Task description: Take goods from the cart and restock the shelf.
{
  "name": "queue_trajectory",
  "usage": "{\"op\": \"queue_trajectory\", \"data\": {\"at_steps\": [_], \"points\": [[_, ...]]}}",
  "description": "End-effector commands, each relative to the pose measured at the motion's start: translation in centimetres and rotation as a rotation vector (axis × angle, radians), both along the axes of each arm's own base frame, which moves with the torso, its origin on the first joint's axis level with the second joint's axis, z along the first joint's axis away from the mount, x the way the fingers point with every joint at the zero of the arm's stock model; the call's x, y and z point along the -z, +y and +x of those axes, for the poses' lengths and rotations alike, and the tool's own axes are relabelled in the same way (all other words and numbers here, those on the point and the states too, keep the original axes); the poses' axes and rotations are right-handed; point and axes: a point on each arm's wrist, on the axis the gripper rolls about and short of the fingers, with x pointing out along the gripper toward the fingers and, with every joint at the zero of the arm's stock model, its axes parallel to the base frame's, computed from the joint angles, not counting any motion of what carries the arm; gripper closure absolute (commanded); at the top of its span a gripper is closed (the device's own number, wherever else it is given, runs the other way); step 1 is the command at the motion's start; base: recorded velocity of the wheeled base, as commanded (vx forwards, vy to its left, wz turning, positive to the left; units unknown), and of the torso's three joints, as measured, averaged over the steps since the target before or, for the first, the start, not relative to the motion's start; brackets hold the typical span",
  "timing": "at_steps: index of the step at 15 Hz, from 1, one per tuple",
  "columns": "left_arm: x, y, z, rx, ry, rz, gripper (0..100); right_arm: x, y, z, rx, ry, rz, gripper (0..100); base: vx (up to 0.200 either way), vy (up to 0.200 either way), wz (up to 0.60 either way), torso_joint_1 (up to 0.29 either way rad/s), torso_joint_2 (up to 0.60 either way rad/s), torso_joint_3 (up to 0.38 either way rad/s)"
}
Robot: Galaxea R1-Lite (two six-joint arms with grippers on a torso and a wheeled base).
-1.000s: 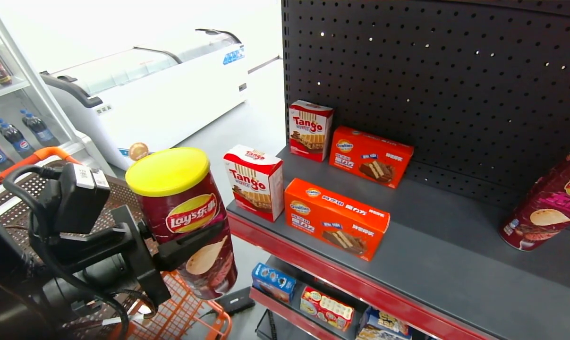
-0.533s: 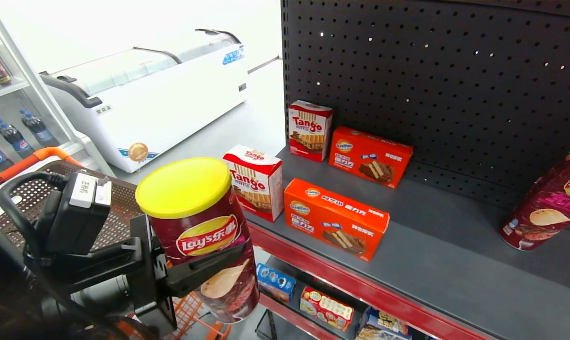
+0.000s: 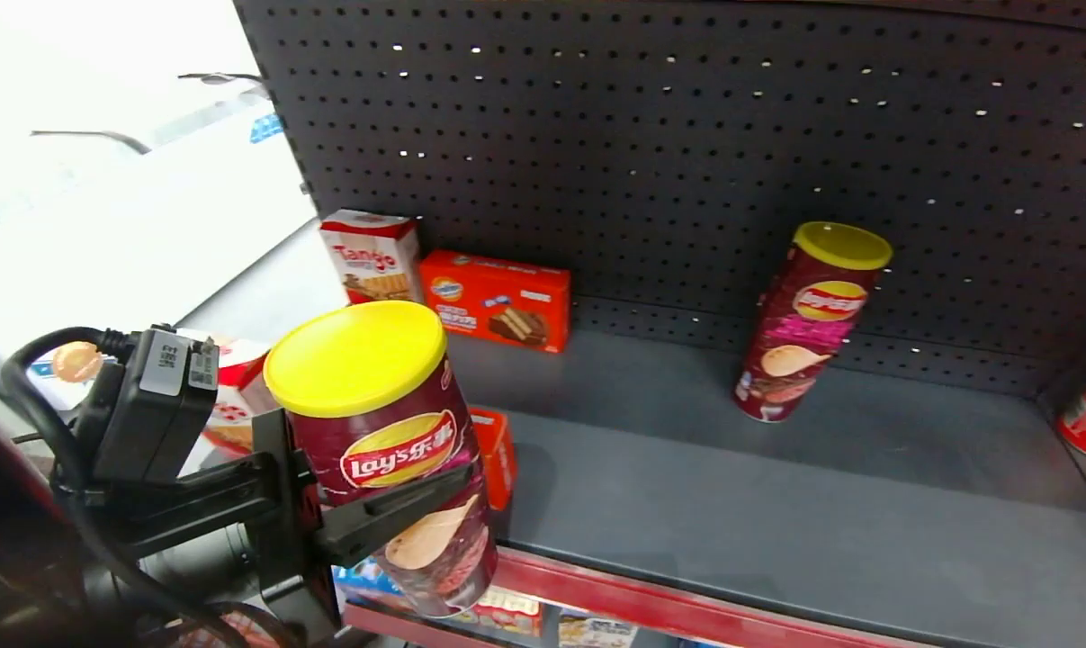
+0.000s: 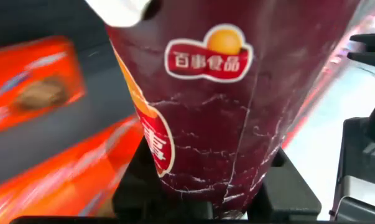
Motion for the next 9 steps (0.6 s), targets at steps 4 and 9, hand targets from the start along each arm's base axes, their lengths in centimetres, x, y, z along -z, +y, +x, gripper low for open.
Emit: {"op": "queue_trajectory", "data": {"at_steps": [4, 9], "points": [[0.06, -0.01, 0.06, -0.001, 0.002, 0.001, 100, 0.0, 0.0, 0.0, 0.001, 0.0, 0.0, 0, 0.0, 0.0, -0.3, 0.001, 0.0, 0.004], [0.07, 0.01, 0.21, -0.006, 0.003, 0.002, 100, 0.0, 0.0, 0.0, 0.001, 0.0, 0.0, 0, 0.0, 0.0, 0.0, 0.0, 0.0, 0.0]]}}
